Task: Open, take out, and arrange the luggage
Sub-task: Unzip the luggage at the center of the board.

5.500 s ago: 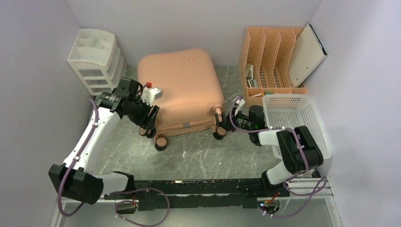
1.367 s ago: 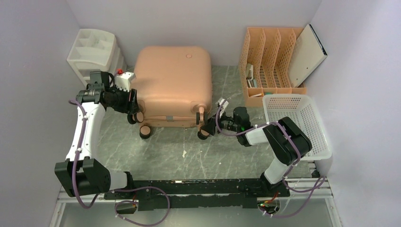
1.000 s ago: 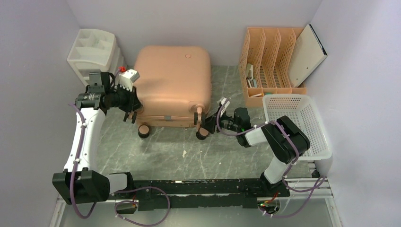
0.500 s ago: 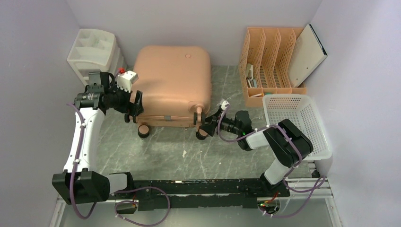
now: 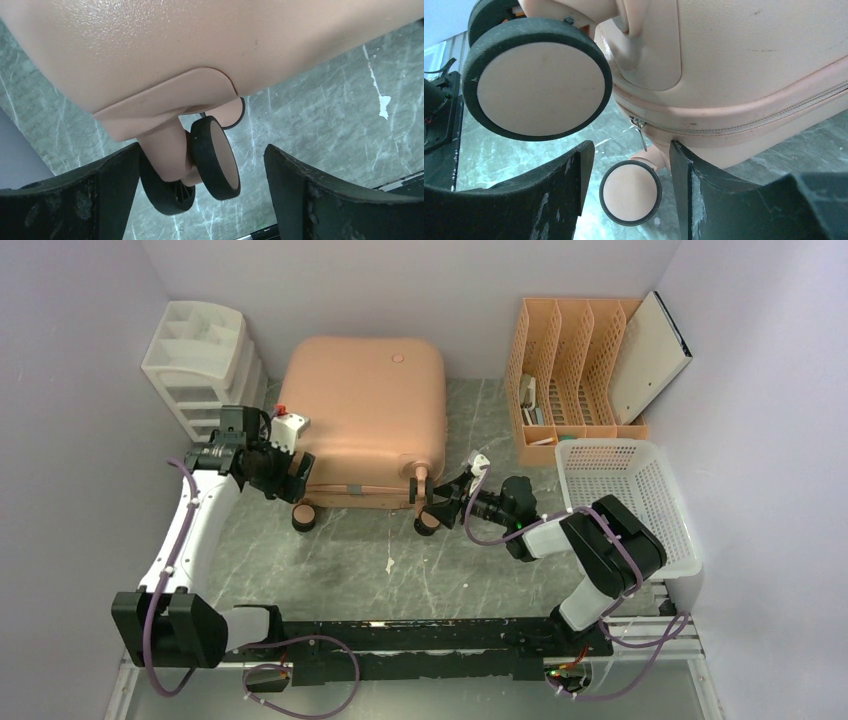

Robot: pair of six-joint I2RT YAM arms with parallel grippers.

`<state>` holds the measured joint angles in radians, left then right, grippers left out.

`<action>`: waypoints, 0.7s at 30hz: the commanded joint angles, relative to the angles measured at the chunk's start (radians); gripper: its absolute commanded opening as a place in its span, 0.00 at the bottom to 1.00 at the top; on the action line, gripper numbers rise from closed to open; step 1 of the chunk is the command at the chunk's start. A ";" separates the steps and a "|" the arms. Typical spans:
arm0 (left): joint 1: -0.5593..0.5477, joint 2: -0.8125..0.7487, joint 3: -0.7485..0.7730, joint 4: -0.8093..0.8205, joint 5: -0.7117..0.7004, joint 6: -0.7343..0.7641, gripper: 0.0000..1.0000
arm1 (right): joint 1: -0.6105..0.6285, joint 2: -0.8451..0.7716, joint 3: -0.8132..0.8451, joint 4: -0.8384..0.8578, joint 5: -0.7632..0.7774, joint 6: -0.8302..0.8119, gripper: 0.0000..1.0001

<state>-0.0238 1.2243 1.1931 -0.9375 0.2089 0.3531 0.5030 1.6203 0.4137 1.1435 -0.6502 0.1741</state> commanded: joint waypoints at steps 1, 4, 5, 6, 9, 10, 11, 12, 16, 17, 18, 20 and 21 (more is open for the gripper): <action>-0.009 0.028 -0.016 0.062 -0.050 -0.008 0.89 | 0.008 -0.035 0.008 0.134 -0.019 -0.047 0.61; -0.009 0.049 -0.014 0.061 -0.035 -0.013 0.73 | 0.008 -0.034 0.008 0.138 -0.023 -0.050 0.61; -0.008 0.057 -0.011 0.057 -0.031 -0.011 0.66 | 0.008 -0.032 0.008 0.141 -0.024 -0.050 0.62; -0.008 0.059 -0.009 0.055 -0.026 -0.011 0.59 | 0.008 -0.030 0.008 0.144 -0.025 -0.050 0.62; -0.010 0.061 0.000 0.052 -0.005 -0.013 0.31 | 0.008 -0.024 0.008 0.157 -0.031 -0.050 0.62; -0.009 0.062 0.009 0.050 0.003 -0.014 0.19 | 0.008 -0.024 0.007 0.163 -0.033 -0.054 0.62; -0.009 0.064 0.027 0.041 0.015 -0.014 0.08 | 0.008 -0.023 0.007 0.168 -0.034 -0.057 0.62; -0.009 0.066 0.043 0.032 0.026 -0.014 0.05 | 0.008 -0.022 0.006 0.173 -0.033 -0.060 0.62; -0.010 0.057 0.107 0.013 0.079 -0.021 0.05 | 0.007 -0.021 -0.005 0.210 -0.037 -0.075 0.62; -0.010 0.056 0.120 0.009 0.094 -0.027 0.05 | 0.007 -0.022 -0.007 0.214 -0.040 -0.079 0.62; -0.009 0.057 0.134 0.002 0.112 -0.028 0.05 | 0.007 -0.022 -0.008 0.214 -0.044 -0.082 0.61; -0.009 0.062 0.154 -0.008 0.150 -0.032 0.05 | 0.006 -0.019 -0.009 0.214 -0.047 -0.088 0.61; -0.010 0.065 0.162 -0.011 0.163 -0.034 0.05 | 0.007 -0.015 -0.008 0.212 -0.049 -0.092 0.60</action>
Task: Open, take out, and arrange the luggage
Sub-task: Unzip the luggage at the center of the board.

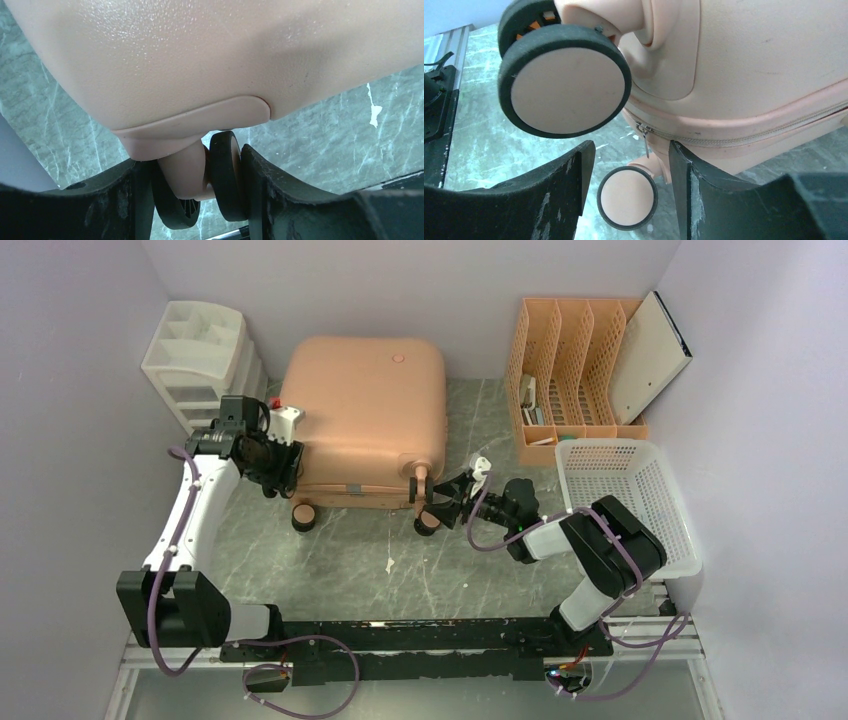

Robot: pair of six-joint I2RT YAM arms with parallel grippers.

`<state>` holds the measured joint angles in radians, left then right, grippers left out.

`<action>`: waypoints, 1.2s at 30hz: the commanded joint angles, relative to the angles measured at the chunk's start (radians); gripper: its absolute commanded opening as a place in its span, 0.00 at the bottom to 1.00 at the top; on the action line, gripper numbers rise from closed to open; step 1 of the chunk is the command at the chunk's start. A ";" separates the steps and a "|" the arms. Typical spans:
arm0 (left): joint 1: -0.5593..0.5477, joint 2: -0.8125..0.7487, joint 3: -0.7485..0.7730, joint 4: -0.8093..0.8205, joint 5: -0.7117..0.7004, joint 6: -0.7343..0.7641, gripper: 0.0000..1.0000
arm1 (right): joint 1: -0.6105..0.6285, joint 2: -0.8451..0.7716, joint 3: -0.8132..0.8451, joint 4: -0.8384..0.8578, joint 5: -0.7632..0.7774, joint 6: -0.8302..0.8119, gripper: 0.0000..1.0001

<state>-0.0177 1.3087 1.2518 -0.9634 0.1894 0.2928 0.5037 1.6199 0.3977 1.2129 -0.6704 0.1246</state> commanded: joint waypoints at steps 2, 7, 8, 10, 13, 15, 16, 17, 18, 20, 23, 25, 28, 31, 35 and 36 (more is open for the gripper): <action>-0.016 -0.017 0.113 0.014 0.209 0.026 0.05 | 0.006 -0.002 0.010 0.140 -0.027 -0.042 0.60; -0.015 -0.022 0.117 0.014 0.255 0.028 0.05 | -0.001 0.035 0.033 0.110 0.026 -0.008 0.60; -0.016 -0.024 0.117 0.016 0.256 0.027 0.05 | -0.010 0.042 0.038 0.115 0.029 0.013 0.60; -0.016 -0.027 0.118 0.023 0.263 0.025 0.05 | -0.027 0.075 0.039 0.147 0.018 0.050 0.59; -0.016 -0.024 0.128 0.017 0.283 0.028 0.05 | -0.038 0.104 0.051 0.147 0.000 0.070 0.59; -0.016 -0.022 0.135 0.012 0.289 0.031 0.05 | -0.038 0.129 0.058 0.168 -0.008 0.098 0.59; -0.015 -0.023 0.135 0.014 0.293 0.031 0.05 | -0.040 0.139 0.063 0.181 -0.018 0.117 0.59; -0.016 -0.024 0.135 0.016 0.298 0.031 0.05 | -0.043 0.152 0.069 0.192 -0.036 0.145 0.59; -0.015 -0.028 0.133 0.019 0.303 0.030 0.05 | -0.051 0.165 0.075 0.205 -0.057 0.185 0.59; -0.015 -0.035 0.126 0.024 0.309 0.028 0.05 | -0.079 0.192 0.085 0.265 -0.120 0.286 0.59; -0.015 -0.039 0.120 0.031 0.302 0.029 0.05 | -0.131 0.214 0.086 0.310 -0.157 0.405 0.59; -0.016 -0.036 0.122 0.028 0.302 0.028 0.05 | -0.159 0.220 0.084 0.313 -0.175 0.433 0.59; -0.016 -0.029 0.127 0.028 0.306 0.028 0.05 | -0.168 0.222 0.084 0.324 -0.220 0.453 0.58; -0.016 -0.021 0.130 0.026 0.308 0.027 0.05 | -0.163 0.214 0.077 0.322 -0.243 0.441 0.57; -0.015 -0.017 0.136 0.023 0.307 0.026 0.05 | -0.176 0.183 0.057 0.261 -0.234 0.394 0.56; -0.016 -0.017 0.136 0.023 0.307 0.028 0.05 | -0.180 0.177 0.051 0.246 -0.234 0.381 0.56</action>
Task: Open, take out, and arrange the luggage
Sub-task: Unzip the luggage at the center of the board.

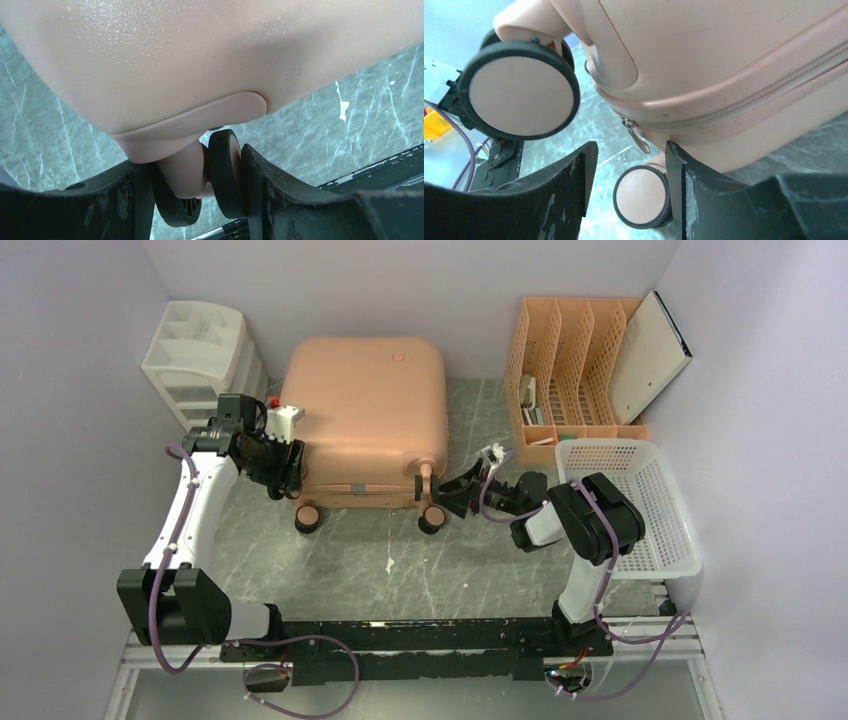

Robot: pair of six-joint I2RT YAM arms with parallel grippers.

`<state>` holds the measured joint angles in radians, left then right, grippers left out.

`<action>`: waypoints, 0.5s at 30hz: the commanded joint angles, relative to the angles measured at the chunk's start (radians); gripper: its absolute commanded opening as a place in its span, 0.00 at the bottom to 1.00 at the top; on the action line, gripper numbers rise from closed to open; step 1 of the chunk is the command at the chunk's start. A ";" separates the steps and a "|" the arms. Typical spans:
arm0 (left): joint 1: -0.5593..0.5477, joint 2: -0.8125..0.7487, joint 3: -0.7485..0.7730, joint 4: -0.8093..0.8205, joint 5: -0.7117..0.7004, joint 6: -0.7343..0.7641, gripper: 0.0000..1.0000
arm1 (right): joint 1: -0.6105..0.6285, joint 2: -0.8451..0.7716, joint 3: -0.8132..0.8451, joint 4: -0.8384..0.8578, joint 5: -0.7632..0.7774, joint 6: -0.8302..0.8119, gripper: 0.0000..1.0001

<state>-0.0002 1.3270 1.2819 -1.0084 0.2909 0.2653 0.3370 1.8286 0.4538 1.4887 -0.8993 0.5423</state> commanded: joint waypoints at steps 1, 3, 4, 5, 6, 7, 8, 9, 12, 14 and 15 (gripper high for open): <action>-0.033 -0.034 0.106 0.068 0.208 0.055 0.05 | -0.016 -0.032 -0.007 -0.033 -0.010 -0.041 0.57; -0.032 -0.033 0.105 0.069 0.215 0.055 0.05 | -0.010 -0.014 -0.005 0.010 -0.037 -0.022 0.56; -0.033 -0.032 0.105 0.071 0.215 0.054 0.05 | -0.003 -0.007 -0.005 0.031 -0.037 -0.016 0.56; -0.033 -0.031 0.104 0.072 0.217 0.054 0.05 | 0.008 -0.004 -0.007 0.041 -0.037 -0.028 0.56; -0.033 -0.031 0.103 0.074 0.217 0.053 0.05 | 0.021 -0.004 -0.010 0.039 -0.032 -0.056 0.56; -0.033 -0.031 0.100 0.077 0.218 0.052 0.05 | 0.035 -0.009 -0.017 0.030 -0.021 -0.082 0.56; -0.033 -0.032 0.098 0.079 0.220 0.051 0.05 | 0.048 -0.015 -0.026 0.026 -0.008 -0.116 0.56; -0.033 -0.032 0.096 0.079 0.221 0.052 0.05 | 0.061 -0.021 -0.033 0.027 0.003 -0.139 0.56; -0.033 -0.038 0.088 0.086 0.219 0.049 0.05 | 0.092 -0.040 -0.032 -0.007 0.061 -0.188 0.56; -0.032 -0.040 0.085 0.092 0.218 0.046 0.05 | 0.105 -0.052 -0.035 -0.037 0.126 -0.222 0.55; -0.033 -0.040 0.082 0.093 0.219 0.046 0.05 | 0.109 -0.059 -0.035 -0.055 0.158 -0.239 0.55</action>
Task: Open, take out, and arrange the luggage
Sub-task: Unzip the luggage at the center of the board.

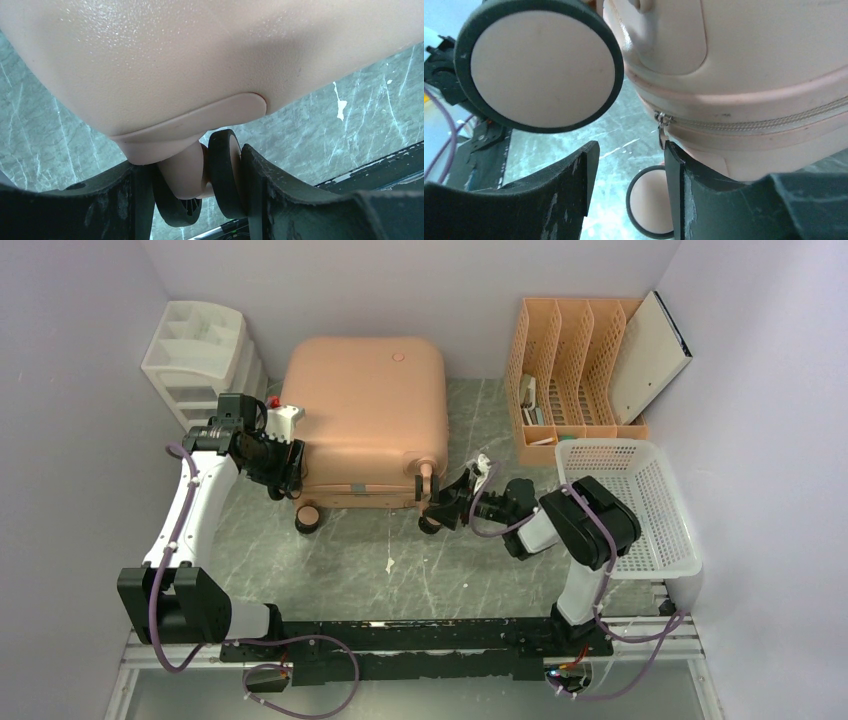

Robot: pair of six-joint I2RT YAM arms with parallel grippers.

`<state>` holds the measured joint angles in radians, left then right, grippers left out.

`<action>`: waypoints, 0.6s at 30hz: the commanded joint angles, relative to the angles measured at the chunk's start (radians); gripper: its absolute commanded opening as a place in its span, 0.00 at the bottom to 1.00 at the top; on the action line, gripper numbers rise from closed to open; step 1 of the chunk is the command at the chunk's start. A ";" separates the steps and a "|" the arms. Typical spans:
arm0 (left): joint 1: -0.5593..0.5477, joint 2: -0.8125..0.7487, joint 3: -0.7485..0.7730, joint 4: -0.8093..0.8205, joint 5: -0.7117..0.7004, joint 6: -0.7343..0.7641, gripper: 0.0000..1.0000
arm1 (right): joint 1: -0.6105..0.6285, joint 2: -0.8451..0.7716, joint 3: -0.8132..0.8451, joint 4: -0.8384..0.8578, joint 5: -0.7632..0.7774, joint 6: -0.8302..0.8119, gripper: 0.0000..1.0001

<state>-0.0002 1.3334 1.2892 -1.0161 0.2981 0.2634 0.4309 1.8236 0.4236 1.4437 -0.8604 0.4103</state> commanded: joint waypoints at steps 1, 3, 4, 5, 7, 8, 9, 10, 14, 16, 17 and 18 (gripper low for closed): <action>-0.032 -0.047 0.074 0.100 0.210 0.047 0.05 | 0.019 -0.057 -0.005 -0.020 0.139 -0.118 0.55; -0.032 -0.049 0.073 0.100 0.208 0.048 0.05 | 0.022 -0.053 -0.005 -0.016 0.170 -0.119 0.55; -0.033 -0.049 0.073 0.100 0.208 0.048 0.05 | 0.023 -0.050 -0.003 -0.011 0.187 -0.117 0.55; -0.033 -0.050 0.074 0.100 0.208 0.048 0.05 | 0.024 -0.048 0.000 -0.013 0.203 -0.116 0.55; -0.034 -0.051 0.073 0.101 0.208 0.047 0.05 | 0.031 -0.050 0.008 -0.032 0.228 -0.127 0.55; -0.033 -0.052 0.071 0.104 0.207 0.047 0.05 | 0.036 -0.050 0.011 -0.036 0.227 -0.133 0.54; -0.033 -0.054 0.069 0.105 0.206 0.046 0.05 | 0.043 -0.049 0.014 -0.033 0.231 -0.136 0.54; -0.033 -0.055 0.068 0.105 0.204 0.046 0.05 | 0.050 -0.049 0.017 -0.038 0.245 -0.136 0.53; -0.032 -0.060 0.062 0.106 0.199 0.046 0.05 | 0.073 -0.074 0.024 -0.066 0.294 -0.162 0.47; -0.033 -0.061 0.061 0.105 0.196 0.046 0.05 | 0.076 -0.083 0.023 -0.060 0.296 -0.158 0.41; -0.033 -0.062 0.060 0.107 0.195 0.045 0.05 | 0.076 -0.084 0.023 -0.057 0.298 -0.155 0.39; -0.033 -0.064 0.059 0.107 0.194 0.045 0.05 | 0.075 -0.085 0.024 -0.054 0.300 -0.153 0.38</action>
<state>-0.0002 1.3334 1.2892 -1.0164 0.2993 0.2619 0.5068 1.7824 0.4160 1.3308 -0.6357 0.2901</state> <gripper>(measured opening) 0.591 0.405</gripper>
